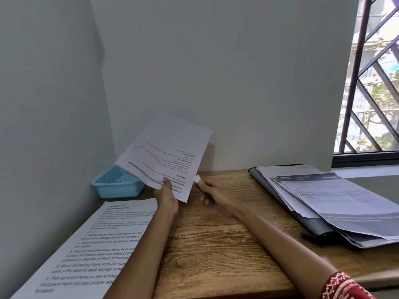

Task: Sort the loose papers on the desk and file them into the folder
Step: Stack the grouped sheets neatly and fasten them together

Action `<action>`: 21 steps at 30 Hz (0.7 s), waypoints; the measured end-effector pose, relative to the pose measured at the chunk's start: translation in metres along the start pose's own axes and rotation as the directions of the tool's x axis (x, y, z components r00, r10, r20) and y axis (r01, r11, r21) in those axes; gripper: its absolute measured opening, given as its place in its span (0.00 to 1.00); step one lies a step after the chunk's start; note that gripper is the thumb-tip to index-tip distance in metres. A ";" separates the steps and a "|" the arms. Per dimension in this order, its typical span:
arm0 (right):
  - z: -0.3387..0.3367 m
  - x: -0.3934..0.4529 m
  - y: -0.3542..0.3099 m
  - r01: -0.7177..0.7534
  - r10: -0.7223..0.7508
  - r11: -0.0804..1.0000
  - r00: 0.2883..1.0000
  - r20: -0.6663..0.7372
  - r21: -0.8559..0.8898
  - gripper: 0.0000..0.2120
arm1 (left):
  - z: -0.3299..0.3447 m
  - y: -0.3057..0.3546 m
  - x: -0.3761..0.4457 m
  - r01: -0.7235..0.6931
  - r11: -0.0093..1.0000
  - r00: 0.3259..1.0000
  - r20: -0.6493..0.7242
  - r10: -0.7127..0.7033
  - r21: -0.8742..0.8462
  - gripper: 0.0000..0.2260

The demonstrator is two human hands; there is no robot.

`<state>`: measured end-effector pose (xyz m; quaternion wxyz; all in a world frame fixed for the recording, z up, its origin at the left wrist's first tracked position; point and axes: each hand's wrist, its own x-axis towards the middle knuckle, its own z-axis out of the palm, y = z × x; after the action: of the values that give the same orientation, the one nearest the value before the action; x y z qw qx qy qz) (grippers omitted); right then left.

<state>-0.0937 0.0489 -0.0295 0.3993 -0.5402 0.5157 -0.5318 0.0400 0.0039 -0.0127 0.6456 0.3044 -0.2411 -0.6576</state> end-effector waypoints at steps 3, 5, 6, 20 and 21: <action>0.007 -0.002 0.002 -0.045 0.040 0.997 0.996 0.076 0.061 0.10 | 0.000 -0.001 -0.001 -0.012 1.000 1.000 -0.007 0.012 0.005 0.14; 0.006 -0.003 0.005 -0.050 0.044 0.997 0.993 0.114 0.050 0.09 | 0.001 -0.001 -0.001 -0.016 1.000 1.000 -0.002 0.016 0.003 0.14; 0.006 -0.003 0.006 -0.047 0.041 0.998 0.990 0.132 0.049 0.09 | 0.001 -0.001 -0.001 -0.015 1.000 1.000 -0.001 0.015 -0.003 0.14; 0.010 -0.005 0.012 -0.052 0.016 0.987 0.973 0.230 0.150 0.07 | 0.004 0.000 -0.006 -0.018 0.998 0.999 0.050 0.021 -0.063 0.11; 0.010 -0.005 0.012 -0.048 0.012 0.987 0.974 0.227 0.152 0.07 | 0.004 0.000 -0.005 -0.021 0.998 0.998 0.051 0.024 -0.061 0.11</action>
<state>-0.0847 0.0504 -0.0432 0.5044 -0.5562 0.4319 -0.4997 0.0370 0.0087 -0.0097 0.6554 0.2649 -0.2411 -0.6650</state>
